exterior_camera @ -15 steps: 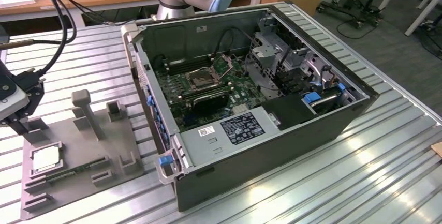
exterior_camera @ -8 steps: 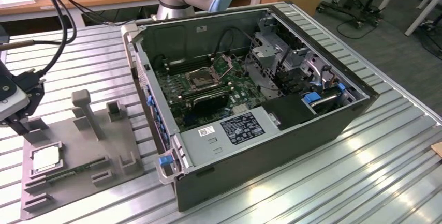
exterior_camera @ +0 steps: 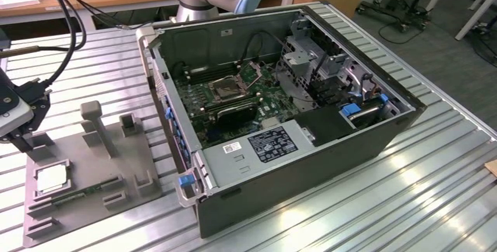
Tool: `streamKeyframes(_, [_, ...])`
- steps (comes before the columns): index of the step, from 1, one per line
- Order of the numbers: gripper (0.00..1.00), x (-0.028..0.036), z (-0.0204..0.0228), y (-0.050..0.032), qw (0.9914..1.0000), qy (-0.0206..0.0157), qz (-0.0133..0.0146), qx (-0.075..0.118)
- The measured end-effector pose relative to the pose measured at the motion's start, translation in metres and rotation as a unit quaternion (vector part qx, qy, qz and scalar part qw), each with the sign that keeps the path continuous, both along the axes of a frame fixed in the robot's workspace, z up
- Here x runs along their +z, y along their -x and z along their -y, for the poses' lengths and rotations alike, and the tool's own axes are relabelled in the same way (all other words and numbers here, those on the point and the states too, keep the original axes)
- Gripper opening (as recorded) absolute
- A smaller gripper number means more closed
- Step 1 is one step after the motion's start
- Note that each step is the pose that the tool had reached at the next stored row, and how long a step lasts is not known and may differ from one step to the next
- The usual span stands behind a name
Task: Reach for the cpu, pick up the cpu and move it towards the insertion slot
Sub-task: 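Pick up the cpu and move it towards the insertion slot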
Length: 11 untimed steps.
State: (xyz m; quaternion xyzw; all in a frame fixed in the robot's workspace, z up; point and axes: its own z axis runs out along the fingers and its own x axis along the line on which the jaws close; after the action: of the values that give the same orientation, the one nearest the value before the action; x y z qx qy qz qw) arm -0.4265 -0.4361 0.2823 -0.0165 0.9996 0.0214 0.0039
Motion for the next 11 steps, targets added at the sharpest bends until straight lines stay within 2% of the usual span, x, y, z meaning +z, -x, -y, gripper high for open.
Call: streamKeyframes(11, [0.11, -0.0016, 0.0, 0.0003, 1.0, 0.0, 0.0, 0.0])
